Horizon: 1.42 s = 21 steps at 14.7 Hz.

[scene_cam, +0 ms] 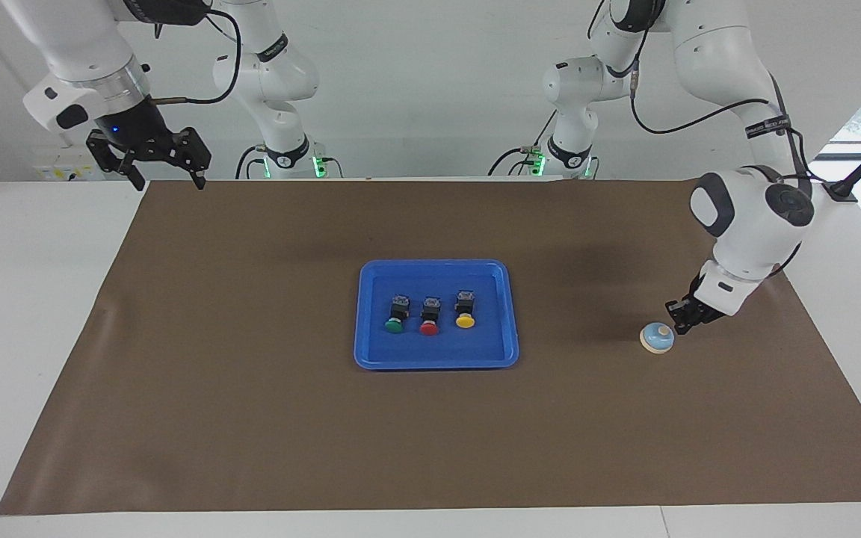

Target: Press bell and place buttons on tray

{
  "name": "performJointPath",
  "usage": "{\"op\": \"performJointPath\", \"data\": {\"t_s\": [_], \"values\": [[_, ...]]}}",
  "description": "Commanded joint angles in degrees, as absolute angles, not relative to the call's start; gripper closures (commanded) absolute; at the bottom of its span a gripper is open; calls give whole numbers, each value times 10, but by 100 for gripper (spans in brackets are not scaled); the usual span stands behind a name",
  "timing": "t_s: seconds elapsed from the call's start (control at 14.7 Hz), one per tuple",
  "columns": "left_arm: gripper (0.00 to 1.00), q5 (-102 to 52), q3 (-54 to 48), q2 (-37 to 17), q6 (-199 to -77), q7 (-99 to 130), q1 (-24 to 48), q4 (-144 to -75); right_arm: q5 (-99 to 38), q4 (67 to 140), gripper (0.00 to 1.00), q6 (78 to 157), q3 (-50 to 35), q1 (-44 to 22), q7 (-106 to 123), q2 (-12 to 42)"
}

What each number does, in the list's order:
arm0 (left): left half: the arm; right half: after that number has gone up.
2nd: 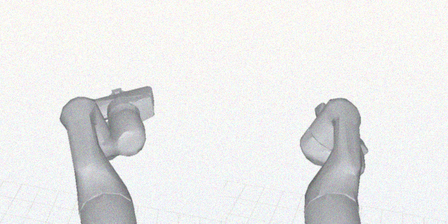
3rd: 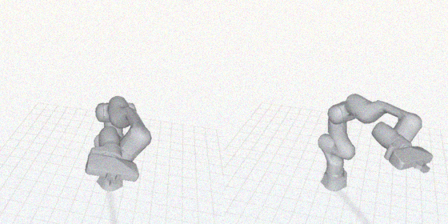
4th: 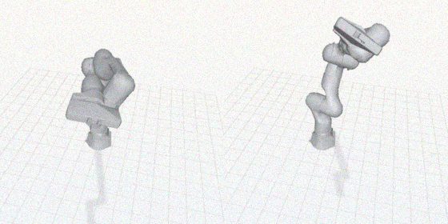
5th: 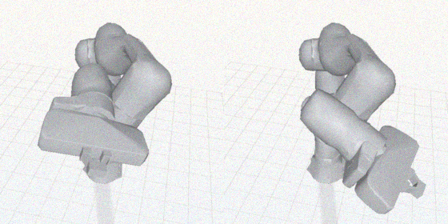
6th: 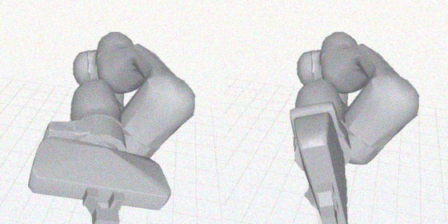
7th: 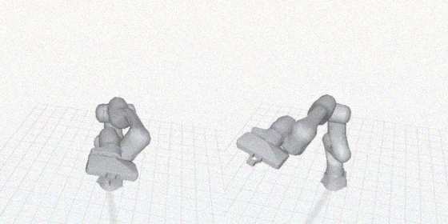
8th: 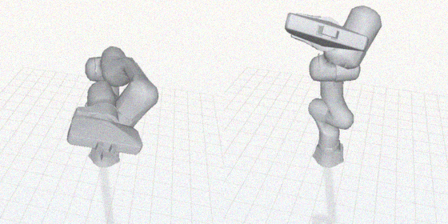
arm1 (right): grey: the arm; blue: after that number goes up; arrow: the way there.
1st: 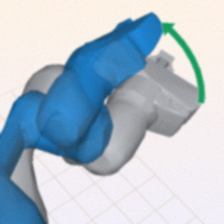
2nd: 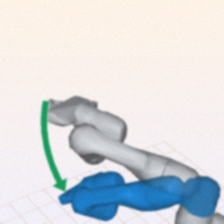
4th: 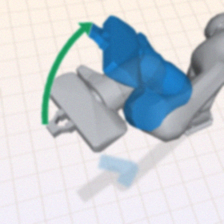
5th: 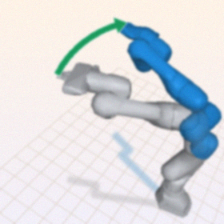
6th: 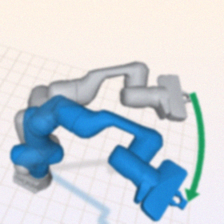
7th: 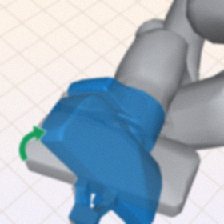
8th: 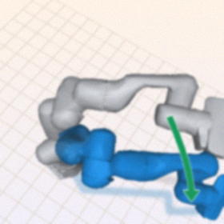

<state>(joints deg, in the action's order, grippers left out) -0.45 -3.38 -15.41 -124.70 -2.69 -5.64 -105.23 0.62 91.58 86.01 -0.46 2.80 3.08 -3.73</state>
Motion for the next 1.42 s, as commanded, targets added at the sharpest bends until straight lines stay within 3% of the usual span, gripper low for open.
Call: {"op": "performJointPath", "data": {"t_s": [0.0,0.07,0.2,0.34,0.75,1.02,1.36], "values": [[100,5,-34,-78,-1169,-29,-61,-1055,-4,929,0,859,-11,40,40,-50],[100,5,-34,-54,-1150,-28,-60,-1056,-4,929,0,859,-11,40,40,-50],[44,5,-34,-24,-1123,-26,-58,-1055,-4,929,0,859,-11,40,40,-50],[2,5,-35,5,-1092,-26,-57,-1055,-4,929,0,859,-11,40,40,-50],[0,0,-38,74,-992,-25,-53,-1049,-4,929,0,858,-11,40,40,-50],[0,-1,-41,69,-923,-25,-50,-1007,-4,929,0,859,-11,40,40,-50],[0,-4,-42,69,-912,-25,-41,-1006,-4,929,0,859,-11,40,40,-50]]}}
